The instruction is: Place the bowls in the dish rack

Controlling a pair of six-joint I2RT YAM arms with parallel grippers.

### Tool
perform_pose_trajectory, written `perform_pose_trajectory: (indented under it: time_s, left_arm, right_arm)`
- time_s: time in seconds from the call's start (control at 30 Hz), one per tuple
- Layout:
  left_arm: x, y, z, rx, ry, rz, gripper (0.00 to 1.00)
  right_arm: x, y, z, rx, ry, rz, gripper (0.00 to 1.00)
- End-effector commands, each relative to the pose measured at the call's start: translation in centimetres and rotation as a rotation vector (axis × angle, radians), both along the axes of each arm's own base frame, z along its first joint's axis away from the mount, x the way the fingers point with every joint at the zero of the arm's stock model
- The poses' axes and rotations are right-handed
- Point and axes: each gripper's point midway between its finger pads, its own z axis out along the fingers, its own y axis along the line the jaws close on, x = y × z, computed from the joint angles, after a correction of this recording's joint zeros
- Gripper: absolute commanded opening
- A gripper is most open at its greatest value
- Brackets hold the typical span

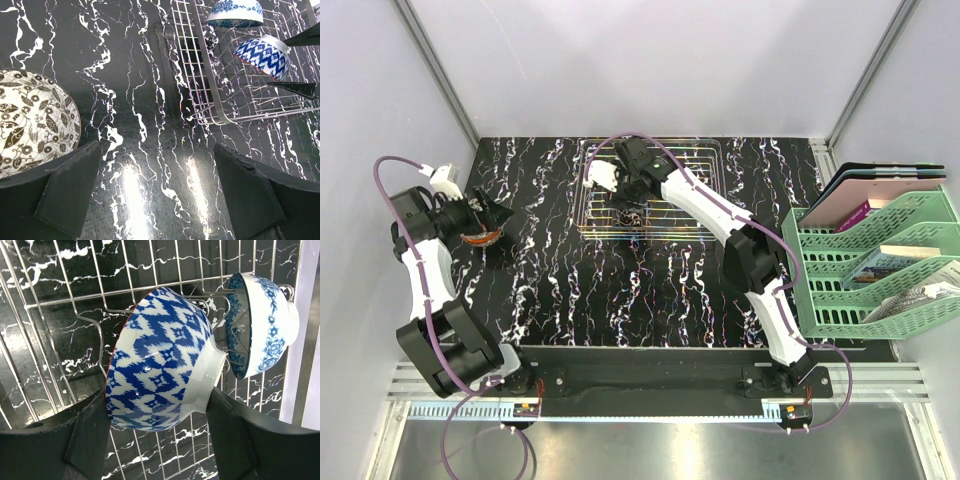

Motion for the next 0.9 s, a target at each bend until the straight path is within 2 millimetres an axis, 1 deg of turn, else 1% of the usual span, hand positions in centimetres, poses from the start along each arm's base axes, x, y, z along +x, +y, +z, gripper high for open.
perform_pose_trajectory:
  time_s: [0.0,0.1,0.13,0.2,0.23,0.33,0.37,0.43,0.47,0.5,0.57,0.63,0.67,0.73,0.77,0.8,0.83,0.87]
  left_arm:
    - [0.2,-0.1,0.0,-0.001,-0.035,-0.029,0.99]
    - [0.1,0.0,-0.1,0.001,-0.037,-0.026,0.99]
    - [0.0,0.0,-0.2,-0.001,-0.035,-0.023,0.99]
    - [0.0,0.0,-0.2,-0.003,-0.034,-0.025,0.99]
    - [0.0,0.1,-0.3,-0.003,-0.032,-0.022,0.99]
    - [0.0,0.1,-0.3,-0.003,-0.034,-0.023,0.99]
    - [-0.1,0.1,-0.4,-0.005,-0.032,-0.023,0.99]
    - [-0.1,0.1,-0.5,-0.007,-0.031,-0.022,0.99]
    - [-0.1,0.1,-0.4,-0.006,-0.033,-0.022,0.99]
    - [-0.1,0.2,-0.6,-0.007,-0.030,-0.017,0.99]
    - [-0.1,0.3,-0.7,-0.006,-0.030,-0.012,0.99]
    - [0.0,0.5,-0.9,-0.004,-0.027,0.000,0.99]
    - [0.1,0.7,-0.9,0.000,-0.027,0.009,0.99]
    - [0.4,1.5,-1.2,0.017,-0.016,0.049,0.99]
    - [0.4,1.8,-1.4,0.018,-0.009,0.063,0.99]
    - [0.6,2.4,-1.8,0.024,0.007,0.102,0.99]
    - [0.9,2.9,-1.8,0.034,0.003,0.118,0.99]
    - [1.1,3.2,-1.8,0.039,0.003,0.130,0.99]
  right_arm:
    - [0.4,1.3,2.0,-0.022,-0.090,0.071,0.49]
    - [0.2,1.3,1.6,-0.054,-0.094,0.092,0.61]
    - [0.3,1.2,1.6,-0.058,-0.096,0.096,0.69]
    - [0.1,1.3,1.4,-0.070,-0.094,0.105,0.75]
    - [0.0,1.4,1.4,-0.071,-0.094,0.110,0.80]
    - [-0.1,1.6,1.2,-0.079,-0.091,0.120,0.87]
    - [-0.1,1.7,1.3,-0.077,-0.093,0.121,0.92]
    - [0.2,1.2,1.4,-0.097,-0.105,0.104,0.96]
    - [0.2,1.2,1.6,-0.094,-0.108,0.102,1.00]
    - [0.2,1.1,1.7,-0.095,-0.110,0.094,1.00]
    - [0.4,1.0,2.4,-0.086,-0.123,0.084,1.00]
    - [0.4,1.0,3.8,-0.066,-0.141,0.068,1.00]
    - [0.4,0.9,4.9,-0.047,-0.153,0.058,1.00]
    - [0.3,0.8,6.2,-0.023,-0.164,0.043,1.00]
    - [0.0,0.8,7.4,0.004,-0.171,0.027,1.00]
    - [-0.2,0.7,8.3,0.021,-0.176,0.017,1.00]
    - [-0.3,0.5,8.7,0.035,-0.172,0.004,1.00]
    - [-0.7,0.3,10.2,0.080,-0.172,-0.023,1.00]
